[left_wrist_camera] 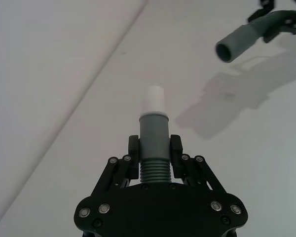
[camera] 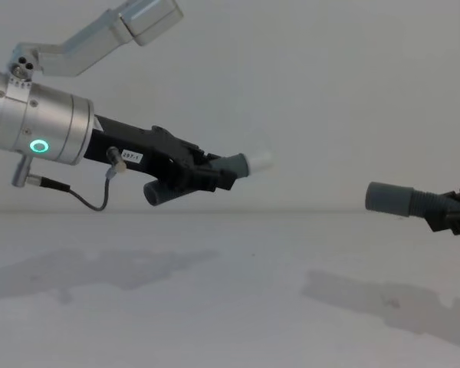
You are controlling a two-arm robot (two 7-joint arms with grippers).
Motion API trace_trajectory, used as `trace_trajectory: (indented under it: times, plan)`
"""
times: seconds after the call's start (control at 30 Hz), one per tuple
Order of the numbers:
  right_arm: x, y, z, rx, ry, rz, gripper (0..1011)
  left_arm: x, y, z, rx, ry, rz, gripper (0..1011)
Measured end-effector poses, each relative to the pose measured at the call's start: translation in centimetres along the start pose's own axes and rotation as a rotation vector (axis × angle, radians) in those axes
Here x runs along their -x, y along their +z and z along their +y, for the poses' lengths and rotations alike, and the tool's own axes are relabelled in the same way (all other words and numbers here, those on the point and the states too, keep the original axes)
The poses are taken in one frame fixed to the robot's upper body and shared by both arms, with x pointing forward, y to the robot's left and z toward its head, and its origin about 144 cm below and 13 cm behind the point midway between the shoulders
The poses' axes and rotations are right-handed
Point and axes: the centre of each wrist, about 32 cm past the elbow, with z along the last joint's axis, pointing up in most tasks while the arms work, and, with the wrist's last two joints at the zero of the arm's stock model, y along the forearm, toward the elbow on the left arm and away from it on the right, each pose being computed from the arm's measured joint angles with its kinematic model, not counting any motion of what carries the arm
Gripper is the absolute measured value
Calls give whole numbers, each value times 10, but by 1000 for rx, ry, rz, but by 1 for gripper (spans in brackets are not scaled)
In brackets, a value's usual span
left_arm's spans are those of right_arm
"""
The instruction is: Use both hands to pick up one end of the pipe from the table, align the ends, and insert them.
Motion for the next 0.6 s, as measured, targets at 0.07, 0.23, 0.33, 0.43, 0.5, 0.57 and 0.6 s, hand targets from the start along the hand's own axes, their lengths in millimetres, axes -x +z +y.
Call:
trace_trajectory:
  times: [0.07, 0.23, 0.33, 0.43, 0.5, 0.57, 0.6]
  plan:
    - [0, 1, 0, 0, 17, -21, 283, -3, 0, 1, 7, -32, -13, 353]
    - [-1, 4, -2, -5, 47, -59, 283, -6, 2, 2, 21, -98, -40, 353]
    - [-1, 7, -2, -12, 62, -76, 283, -8, 2, 2, 25, -119, -48, 353]
    - [-1, 9, -3, -17, 73, -87, 283, -9, 4, 1, 32, -151, -62, 353]
    - [-1, 11, -3, -22, 81, -96, 283, -9, 5, 1, 35, -164, -69, 353]
    - [-1, 12, -3, -28, 89, -102, 283, -10, 5, 0, 38, -179, -75, 353]
    - [-1, 12, -3, -29, 92, -103, 283, -10, 6, -1, 39, -185, -77, 353]
